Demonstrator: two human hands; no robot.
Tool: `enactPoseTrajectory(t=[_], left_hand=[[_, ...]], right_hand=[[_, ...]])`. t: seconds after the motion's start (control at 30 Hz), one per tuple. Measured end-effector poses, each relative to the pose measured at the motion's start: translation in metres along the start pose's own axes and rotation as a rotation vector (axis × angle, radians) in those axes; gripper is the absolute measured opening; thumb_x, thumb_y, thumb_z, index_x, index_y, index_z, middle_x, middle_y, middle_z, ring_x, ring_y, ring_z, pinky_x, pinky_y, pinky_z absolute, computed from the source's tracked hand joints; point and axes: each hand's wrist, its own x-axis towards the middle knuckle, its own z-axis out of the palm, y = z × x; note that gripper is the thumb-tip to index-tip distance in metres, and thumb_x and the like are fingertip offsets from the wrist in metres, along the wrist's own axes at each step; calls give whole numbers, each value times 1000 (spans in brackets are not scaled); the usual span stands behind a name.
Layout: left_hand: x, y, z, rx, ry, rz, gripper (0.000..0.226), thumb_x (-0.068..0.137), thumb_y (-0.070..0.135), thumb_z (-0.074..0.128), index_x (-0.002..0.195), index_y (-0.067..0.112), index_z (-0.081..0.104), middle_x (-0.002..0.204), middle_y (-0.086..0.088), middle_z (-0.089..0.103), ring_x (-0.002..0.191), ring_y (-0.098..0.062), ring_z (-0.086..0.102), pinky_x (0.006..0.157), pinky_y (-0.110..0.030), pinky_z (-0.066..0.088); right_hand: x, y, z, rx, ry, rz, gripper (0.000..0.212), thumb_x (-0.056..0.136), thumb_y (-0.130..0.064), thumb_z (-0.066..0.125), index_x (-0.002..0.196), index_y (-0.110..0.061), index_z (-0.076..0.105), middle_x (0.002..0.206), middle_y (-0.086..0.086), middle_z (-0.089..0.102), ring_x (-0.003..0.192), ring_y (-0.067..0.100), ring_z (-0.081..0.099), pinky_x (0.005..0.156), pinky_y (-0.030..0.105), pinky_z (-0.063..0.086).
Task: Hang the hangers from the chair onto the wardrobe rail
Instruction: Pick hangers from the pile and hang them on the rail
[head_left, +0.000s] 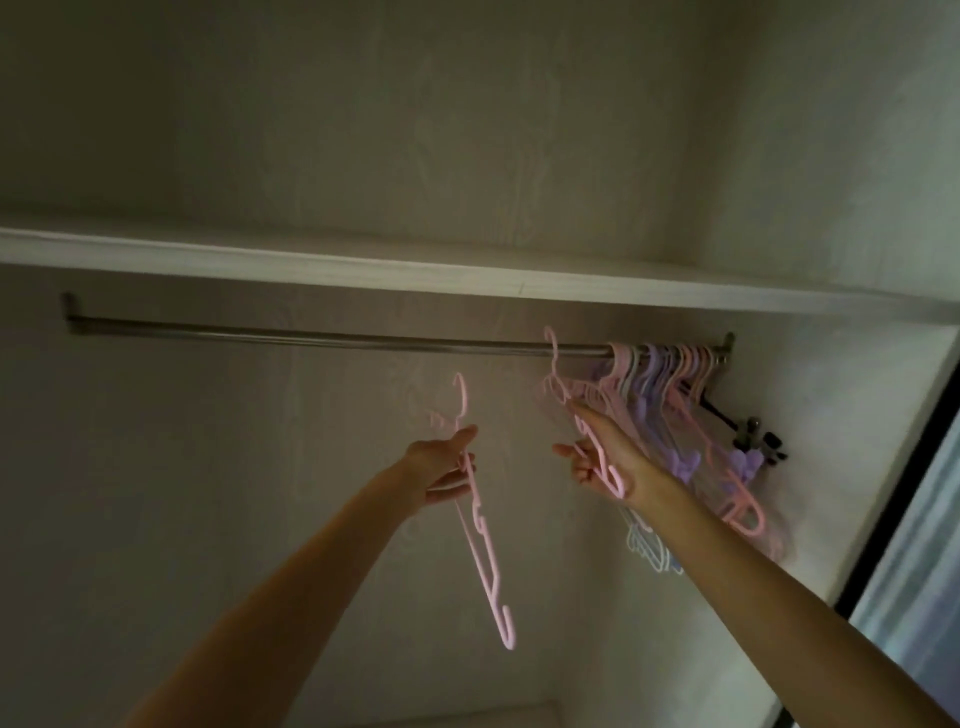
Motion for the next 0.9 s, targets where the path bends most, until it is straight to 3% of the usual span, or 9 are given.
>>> enactPoseTrajectory(t=[0.1, 0.17, 0.27, 0.37, 0.43, 0.53, 0.67, 0.77, 0.9], left_hand=[[12, 5, 0, 9, -52, 2, 29, 86, 40, 62, 78, 13, 57, 87, 0, 64, 77, -10, 61, 57, -21, 54], [17, 8, 0, 33, -84, 15, 28, 87, 40, 60, 78, 15, 56, 90, 0, 64, 81, -12, 62, 65, -22, 52], [25, 14, -1, 69, -95, 43, 26, 88, 40, 59, 79, 16, 55, 102, -3, 64, 96, -17, 61, 78, -27, 52], [37, 23, -2, 86, -111, 54, 27, 87, 41, 59, 82, 15, 56, 110, -4, 64, 101, -17, 60, 83, -29, 49], [45, 27, -2, 95, -114, 57, 28, 87, 41, 60, 83, 14, 57, 109, -4, 64, 99, -17, 61, 81, -29, 49], [56, 29, 0, 109, -122, 32, 29, 87, 41, 60, 86, 12, 58, 106, -5, 66, 95, -17, 63, 79, -28, 51], [71, 27, 1, 124, -145, -11, 33, 86, 41, 62, 89, 8, 60, 109, -9, 68, 98, -20, 65, 81, -32, 54], [75, 28, 3, 162, -164, -34, 36, 86, 41, 61, 94, 6, 61, 110, -11, 68, 99, -21, 66, 79, -32, 57], [76, 31, 9, 206, -223, -33, 35, 87, 41, 60, 96, 7, 60, 108, -9, 68, 99, -21, 67, 78, -31, 56]], right_hand=[[8, 4, -9, -55, 10, 17, 29, 87, -47, 55, 105, -24, 52, 68, 9, 62, 35, 11, 50, 36, 14, 36], [8, 4, -14, -145, -13, 36, 29, 89, -49, 50, 104, -25, 52, 66, 9, 68, 45, 15, 63, 42, 18, 44], [10, -4, -18, -406, 13, 4, 30, 88, -46, 53, 92, -17, 56, 68, 7, 57, 56, 17, 60, 52, 24, 48], [28, -24, -23, -1146, 311, -370, 42, 90, -49, 52, 99, -10, 62, 88, 8, 65, 80, 21, 63, 70, 30, 49], [34, -41, -12, -1216, 458, -653, 54, 89, -44, 55, 127, -6, 49, 120, 15, 58, 110, 30, 56, 88, 37, 46], [46, -58, 11, -1415, 407, -825, 63, 94, -38, 48, 146, -11, 24, 149, 12, 32, 135, 29, 33, 109, 39, 30], [78, -59, 12, -1728, 435, -920, 56, 96, -31, 43, 145, -12, 26, 149, 10, 33, 137, 26, 30, 115, 39, 18], [90, -64, -12, -1718, 488, -996, 52, 91, -23, 53, 139, -8, 41, 138, 15, 48, 128, 32, 42, 111, 42, 24], [92, -71, -54, -1753, 519, -877, 57, 91, -27, 54, 142, -11, 35, 143, 12, 42, 133, 30, 35, 112, 43, 22]])
